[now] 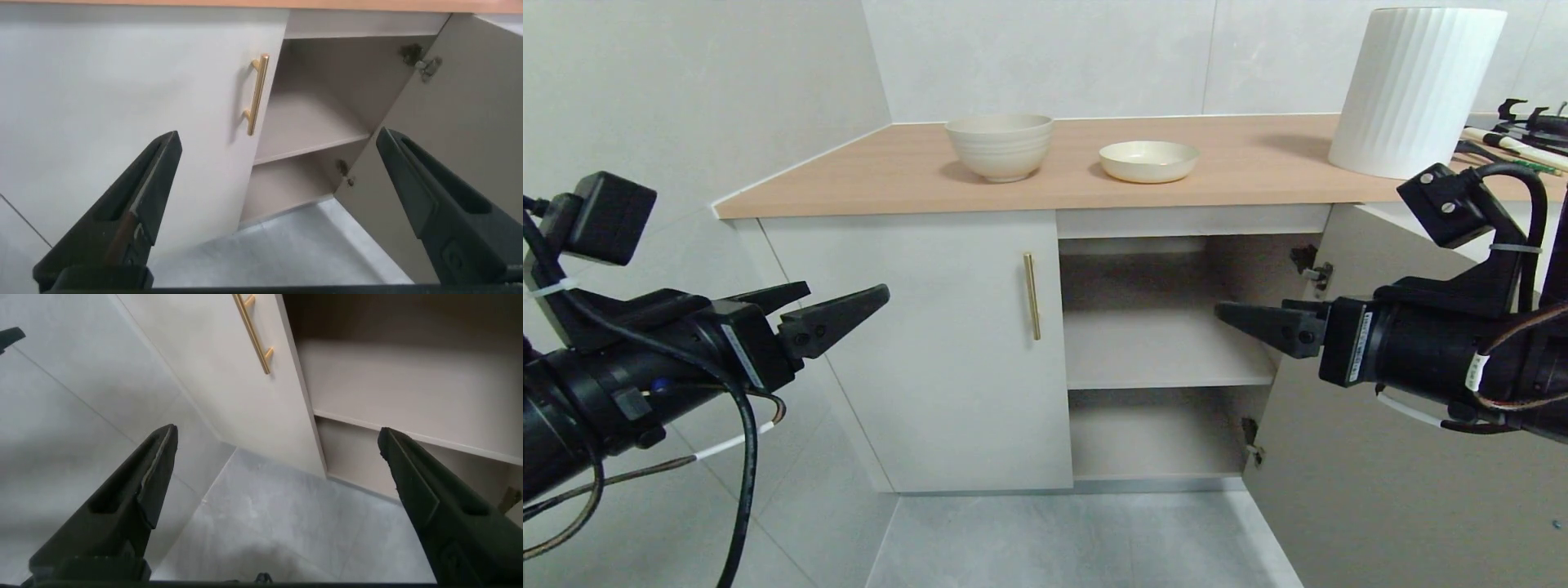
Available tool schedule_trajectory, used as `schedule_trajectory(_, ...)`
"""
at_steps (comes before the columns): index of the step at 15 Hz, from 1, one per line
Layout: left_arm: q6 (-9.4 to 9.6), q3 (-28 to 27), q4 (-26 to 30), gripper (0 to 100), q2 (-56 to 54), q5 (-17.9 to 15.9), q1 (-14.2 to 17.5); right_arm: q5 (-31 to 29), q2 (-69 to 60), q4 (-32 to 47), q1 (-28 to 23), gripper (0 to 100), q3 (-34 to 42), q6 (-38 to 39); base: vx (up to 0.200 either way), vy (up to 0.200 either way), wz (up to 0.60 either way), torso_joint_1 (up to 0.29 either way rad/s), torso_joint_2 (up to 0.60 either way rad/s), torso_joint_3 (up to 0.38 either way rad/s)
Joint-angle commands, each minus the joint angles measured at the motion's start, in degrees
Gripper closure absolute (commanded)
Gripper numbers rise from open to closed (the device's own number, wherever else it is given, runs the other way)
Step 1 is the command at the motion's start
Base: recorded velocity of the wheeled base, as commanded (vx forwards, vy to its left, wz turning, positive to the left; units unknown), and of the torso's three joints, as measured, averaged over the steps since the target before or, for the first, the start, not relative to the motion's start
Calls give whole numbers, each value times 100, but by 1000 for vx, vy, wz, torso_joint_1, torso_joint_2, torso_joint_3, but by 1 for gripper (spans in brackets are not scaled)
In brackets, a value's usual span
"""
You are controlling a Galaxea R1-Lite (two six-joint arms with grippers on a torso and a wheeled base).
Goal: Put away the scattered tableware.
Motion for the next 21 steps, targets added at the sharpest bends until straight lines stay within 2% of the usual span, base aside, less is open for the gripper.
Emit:
schedule_trajectory(1,-21,-26,8,0,11,18,1,0,-31,-3,3,0,3,1,0,0,0,0,0,0)
schedule_trajectory(3,-21,-79,122,0,-41,18,10,0,-31,-3,3,0,3,1,0,0,0,0,0,0)
schedule_trajectory(5,-21,-184,456,0,-138,18,19,0,-31,-3,3,0,3,1,200,0,0,-2,2,2)
schedule_trajectory(7,-82,-281,720,0,-226,-8,72,0,-31,-3,3,0,3,1,200,0,0,-2,2,5)
schedule_trajectory(9,-293,-351,790,0,-235,-17,98,0,-31,41,3,0,3,1,200,0,0,12,2,5)
schedule_trajectory(11,-302,-343,782,0,-226,-8,107,0,-31,67,12,0,3,1,200,0,0,0,-2,5)
schedule_trajectory(18,-276,-351,817,0,-411,-87,89,0,-39,67,12,0,-6,1,0,0,0,0,0,0)
schedule_trajectory(21,-346,-404,1028,0,-411,-184,98,0,-39,67,12,0,-6,10,0,200,0,4,2,1)
